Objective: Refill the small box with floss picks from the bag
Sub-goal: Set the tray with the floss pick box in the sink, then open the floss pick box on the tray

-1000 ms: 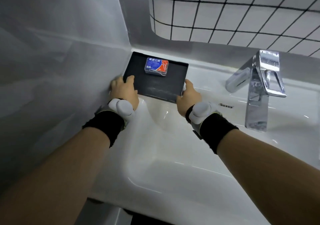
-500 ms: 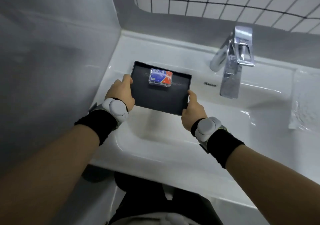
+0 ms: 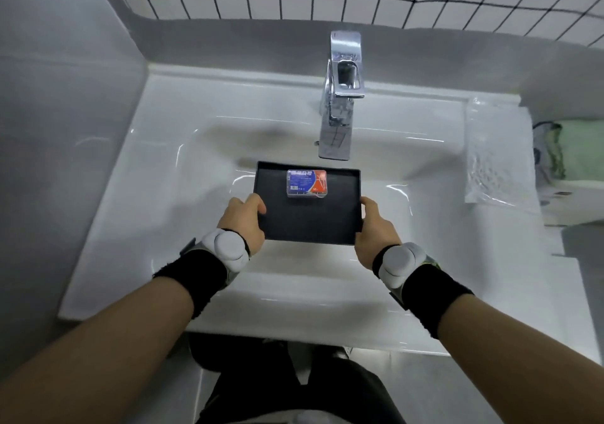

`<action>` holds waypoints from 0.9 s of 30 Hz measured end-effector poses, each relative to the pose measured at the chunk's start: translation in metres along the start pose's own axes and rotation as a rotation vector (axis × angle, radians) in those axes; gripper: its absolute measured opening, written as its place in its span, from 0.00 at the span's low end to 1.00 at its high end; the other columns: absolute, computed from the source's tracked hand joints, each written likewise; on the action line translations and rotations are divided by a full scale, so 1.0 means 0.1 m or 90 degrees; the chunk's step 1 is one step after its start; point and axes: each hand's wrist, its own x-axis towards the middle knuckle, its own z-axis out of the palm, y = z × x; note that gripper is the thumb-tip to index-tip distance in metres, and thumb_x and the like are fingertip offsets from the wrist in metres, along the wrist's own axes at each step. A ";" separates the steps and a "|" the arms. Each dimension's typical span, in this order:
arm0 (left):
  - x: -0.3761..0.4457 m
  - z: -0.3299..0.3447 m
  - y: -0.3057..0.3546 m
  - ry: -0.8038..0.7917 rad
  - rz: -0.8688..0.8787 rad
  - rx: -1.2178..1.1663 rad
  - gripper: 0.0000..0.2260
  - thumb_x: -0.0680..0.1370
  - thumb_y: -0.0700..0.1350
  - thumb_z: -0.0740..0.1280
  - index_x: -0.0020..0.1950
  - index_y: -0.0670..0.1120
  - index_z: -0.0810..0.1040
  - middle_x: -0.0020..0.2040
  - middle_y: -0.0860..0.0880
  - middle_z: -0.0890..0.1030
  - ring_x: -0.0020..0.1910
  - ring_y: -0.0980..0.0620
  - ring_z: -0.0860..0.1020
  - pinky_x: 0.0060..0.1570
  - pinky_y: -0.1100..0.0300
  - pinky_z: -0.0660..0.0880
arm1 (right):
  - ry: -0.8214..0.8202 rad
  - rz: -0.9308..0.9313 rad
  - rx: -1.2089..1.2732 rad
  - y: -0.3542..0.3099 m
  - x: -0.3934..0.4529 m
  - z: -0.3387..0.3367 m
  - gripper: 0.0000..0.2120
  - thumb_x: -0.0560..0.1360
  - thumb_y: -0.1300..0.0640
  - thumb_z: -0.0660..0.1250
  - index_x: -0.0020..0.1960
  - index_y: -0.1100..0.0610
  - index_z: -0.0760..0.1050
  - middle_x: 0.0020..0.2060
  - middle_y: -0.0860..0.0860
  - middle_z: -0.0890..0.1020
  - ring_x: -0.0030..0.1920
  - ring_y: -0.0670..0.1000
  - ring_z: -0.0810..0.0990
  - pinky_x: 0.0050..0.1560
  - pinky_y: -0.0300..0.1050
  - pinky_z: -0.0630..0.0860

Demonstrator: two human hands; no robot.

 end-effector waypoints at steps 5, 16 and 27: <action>0.27 0.33 0.09 -0.048 0.006 -0.003 0.16 0.73 0.32 0.61 0.57 0.46 0.76 0.57 0.40 0.69 0.40 0.43 0.72 0.43 0.59 0.71 | -0.021 0.040 -0.038 0.31 0.30 0.06 0.29 0.75 0.66 0.58 0.73 0.54 0.56 0.49 0.57 0.78 0.42 0.57 0.73 0.43 0.45 0.71; 0.51 0.80 0.01 -0.089 -0.001 0.027 0.14 0.72 0.31 0.61 0.54 0.44 0.76 0.57 0.42 0.68 0.35 0.46 0.71 0.41 0.61 0.72 | -0.029 0.040 -0.061 0.58 0.63 0.28 0.26 0.75 0.67 0.58 0.72 0.57 0.61 0.57 0.58 0.78 0.55 0.61 0.76 0.54 0.48 0.73; 0.49 0.70 0.01 -0.043 0.041 0.064 0.13 0.75 0.41 0.67 0.58 0.47 0.70 0.59 0.44 0.67 0.51 0.43 0.71 0.48 0.53 0.74 | 0.059 0.002 -0.087 0.60 0.57 0.27 0.28 0.76 0.58 0.65 0.73 0.54 0.60 0.63 0.56 0.71 0.61 0.59 0.71 0.60 0.52 0.73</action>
